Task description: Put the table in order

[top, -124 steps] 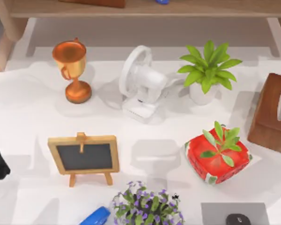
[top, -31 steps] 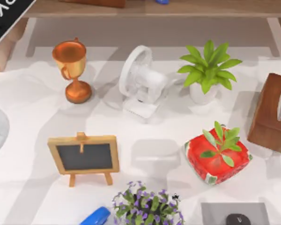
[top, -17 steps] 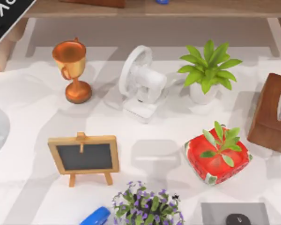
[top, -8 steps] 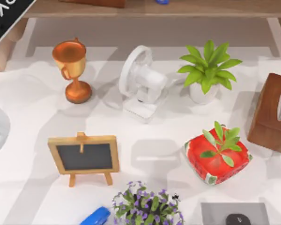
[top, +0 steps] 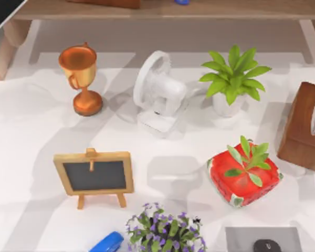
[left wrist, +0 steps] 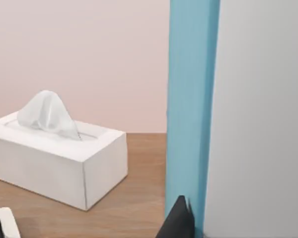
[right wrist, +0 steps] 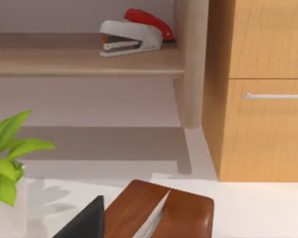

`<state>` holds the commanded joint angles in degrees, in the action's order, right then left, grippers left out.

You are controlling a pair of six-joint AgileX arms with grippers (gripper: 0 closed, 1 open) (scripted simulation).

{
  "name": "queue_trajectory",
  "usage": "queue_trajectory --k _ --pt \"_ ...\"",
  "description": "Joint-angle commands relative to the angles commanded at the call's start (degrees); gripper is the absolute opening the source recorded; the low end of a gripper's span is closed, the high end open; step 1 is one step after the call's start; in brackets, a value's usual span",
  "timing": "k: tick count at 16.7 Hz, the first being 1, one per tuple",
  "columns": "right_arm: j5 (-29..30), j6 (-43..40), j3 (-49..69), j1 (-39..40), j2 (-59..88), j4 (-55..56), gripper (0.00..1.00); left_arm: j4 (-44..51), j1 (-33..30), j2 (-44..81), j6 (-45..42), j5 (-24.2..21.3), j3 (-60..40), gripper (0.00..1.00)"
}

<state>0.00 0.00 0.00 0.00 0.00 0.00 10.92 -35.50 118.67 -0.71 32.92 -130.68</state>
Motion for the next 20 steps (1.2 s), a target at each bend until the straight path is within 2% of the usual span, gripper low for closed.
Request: queue_trajectory --k 7,10,14,20 --pt "0.0 0.0 0.0 0.0 0.0 0.0 1.0 -0.52 -0.49 -2.43 -0.15 0.81 2.68 0.0" --pt "0.0 0.0 0.0 0.0 0.0 0.0 1.0 -2.69 2.48 -5.03 -1.37 -0.46 3.45 0.0" --pt "0.0 0.0 0.0 0.0 0.0 0.0 1.0 -9.23 14.17 -11.52 -6.7 -4.91 8.45 0.0" --pt "0.0 0.0 0.0 0.0 0.0 0.0 1.0 -20.88 40.04 -16.66 -21.16 -15.29 24.79 0.0"
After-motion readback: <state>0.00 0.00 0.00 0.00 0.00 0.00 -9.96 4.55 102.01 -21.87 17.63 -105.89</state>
